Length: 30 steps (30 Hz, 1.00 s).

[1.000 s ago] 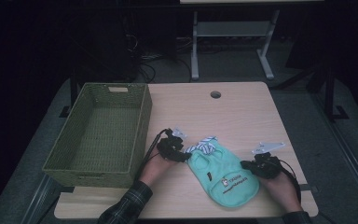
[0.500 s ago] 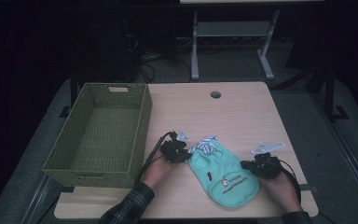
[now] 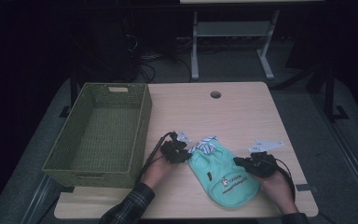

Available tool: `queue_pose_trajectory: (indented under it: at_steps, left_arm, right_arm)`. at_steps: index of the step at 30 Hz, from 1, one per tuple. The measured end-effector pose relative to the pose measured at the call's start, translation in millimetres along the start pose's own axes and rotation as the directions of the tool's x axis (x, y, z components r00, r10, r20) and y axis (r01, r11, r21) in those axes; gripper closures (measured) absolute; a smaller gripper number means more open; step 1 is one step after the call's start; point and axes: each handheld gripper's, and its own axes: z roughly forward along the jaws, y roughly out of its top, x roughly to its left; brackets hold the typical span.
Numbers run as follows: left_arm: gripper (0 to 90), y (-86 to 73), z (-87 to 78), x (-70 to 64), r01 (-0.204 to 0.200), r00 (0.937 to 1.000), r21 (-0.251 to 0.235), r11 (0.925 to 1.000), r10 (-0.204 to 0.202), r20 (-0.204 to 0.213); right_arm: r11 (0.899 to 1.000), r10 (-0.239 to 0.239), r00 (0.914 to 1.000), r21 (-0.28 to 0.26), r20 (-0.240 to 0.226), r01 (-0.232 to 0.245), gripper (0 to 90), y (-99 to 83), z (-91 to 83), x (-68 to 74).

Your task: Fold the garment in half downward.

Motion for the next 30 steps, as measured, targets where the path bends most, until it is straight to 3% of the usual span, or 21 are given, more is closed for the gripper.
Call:
queue_pose_trajectory:
  at_steps: [9, 17, 22, 25, 30]
  left_arm:
    - [80.5, -0.2, 0.1, 0.0, -0.001, 1.0, -0.003, 1.0, 0.001, 0.001]
    - [80.5, -0.4, 0.1, 0.6, 0.0, 1.0, -0.005, 1.0, 0.0, 0.004]
    - [80.7, -0.3, -0.3, 1.1, 0.004, 1.0, -0.001, 1.0, -0.004, 0.004]
    - [81.6, -0.8, -0.1, 2.2, 0.028, 0.9995, -0.01, 0.9996, -0.028, 0.012]
    - [82.3, 0.0, -2.9, 2.6, 0.037, 0.9992, -0.039, 0.9985, -0.037, 0.012]
  right_arm:
    - [1.0, -0.025, 0.9972, -0.02, -0.071, 0.023, 89.7, 21.9, 15.5, 15.4]
    - [0.999, -0.031, 0.9938, 0.025, -0.107, 0.034, 89.7, 24.0, 40.4, 18.5]
    - [0.997, -0.027, 0.9946, 0.067, -0.101, 0.034, 89.7, 19.2, 50.9, 19.5]
    - [0.995, -0.033, 0.9942, 0.092, -0.102, 0.042, 89.7, 17.3, 53.9, 20.1]
    - [0.994, -0.04, 0.9943, 0.095, -0.099, 0.05, 89.7, 16.6, 55.3, 20.4]
